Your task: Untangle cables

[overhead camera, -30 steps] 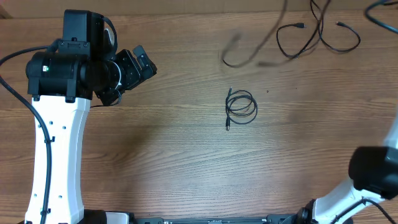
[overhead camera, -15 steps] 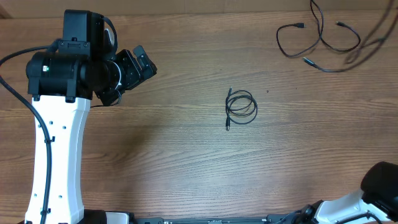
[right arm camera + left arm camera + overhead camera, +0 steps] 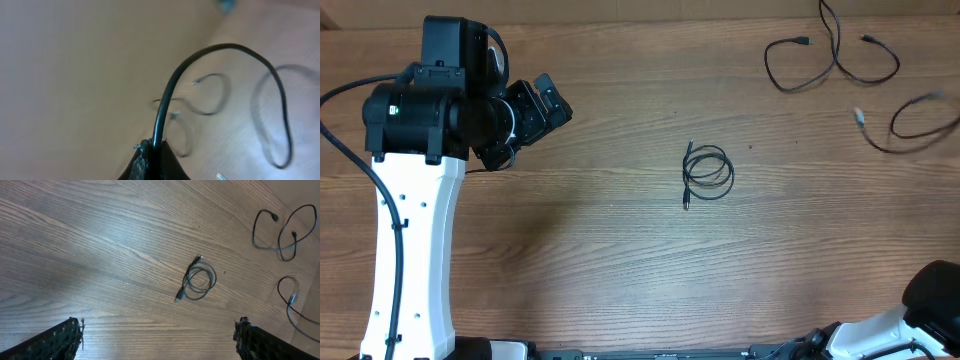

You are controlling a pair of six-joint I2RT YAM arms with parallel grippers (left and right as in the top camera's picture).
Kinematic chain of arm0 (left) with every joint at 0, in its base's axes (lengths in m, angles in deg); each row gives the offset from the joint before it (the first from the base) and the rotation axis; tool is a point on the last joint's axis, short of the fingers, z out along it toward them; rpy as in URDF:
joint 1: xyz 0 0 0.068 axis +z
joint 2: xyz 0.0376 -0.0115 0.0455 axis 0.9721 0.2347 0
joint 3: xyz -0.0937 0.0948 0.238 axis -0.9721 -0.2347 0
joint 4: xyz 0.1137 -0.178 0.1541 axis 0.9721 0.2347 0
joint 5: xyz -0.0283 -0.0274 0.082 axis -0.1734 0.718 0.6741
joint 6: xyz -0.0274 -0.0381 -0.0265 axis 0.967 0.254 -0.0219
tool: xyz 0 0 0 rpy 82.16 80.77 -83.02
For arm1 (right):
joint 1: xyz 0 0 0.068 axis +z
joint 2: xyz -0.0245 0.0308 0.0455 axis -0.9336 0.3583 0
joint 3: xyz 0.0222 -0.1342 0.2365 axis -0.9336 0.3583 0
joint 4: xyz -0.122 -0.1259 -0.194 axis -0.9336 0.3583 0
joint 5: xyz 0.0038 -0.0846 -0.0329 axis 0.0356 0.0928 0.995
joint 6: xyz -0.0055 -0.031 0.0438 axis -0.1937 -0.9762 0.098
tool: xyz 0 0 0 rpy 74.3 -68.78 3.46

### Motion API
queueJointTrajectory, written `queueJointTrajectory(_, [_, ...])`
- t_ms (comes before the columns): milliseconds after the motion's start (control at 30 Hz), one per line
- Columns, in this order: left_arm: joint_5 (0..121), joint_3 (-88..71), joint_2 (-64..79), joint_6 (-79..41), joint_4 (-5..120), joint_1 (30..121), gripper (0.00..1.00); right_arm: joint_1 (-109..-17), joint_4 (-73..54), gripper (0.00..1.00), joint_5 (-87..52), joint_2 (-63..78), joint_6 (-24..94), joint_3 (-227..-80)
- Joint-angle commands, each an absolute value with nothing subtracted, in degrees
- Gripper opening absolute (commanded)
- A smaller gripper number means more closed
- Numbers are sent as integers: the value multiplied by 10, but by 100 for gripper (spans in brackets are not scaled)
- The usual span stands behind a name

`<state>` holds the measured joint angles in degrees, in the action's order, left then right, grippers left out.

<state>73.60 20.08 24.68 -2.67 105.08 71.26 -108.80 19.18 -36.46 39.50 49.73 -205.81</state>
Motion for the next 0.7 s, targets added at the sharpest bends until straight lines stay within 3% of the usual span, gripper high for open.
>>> queueJointTrajectory(0, [739, 201, 245, -38, 1049, 710, 100, -1085, 202, 4, -265, 395, 485, -2062])
queueJointTrajectory(333, [739, 201, 245, -38, 1050, 710, 100, -1038, 222, 4, -281, 400, 469, -1980])
queueJointTrajectory(667, [739, 201, 245, -38, 1050, 710, 100, -979, 138, 4, -511, 401, 538, -1924])
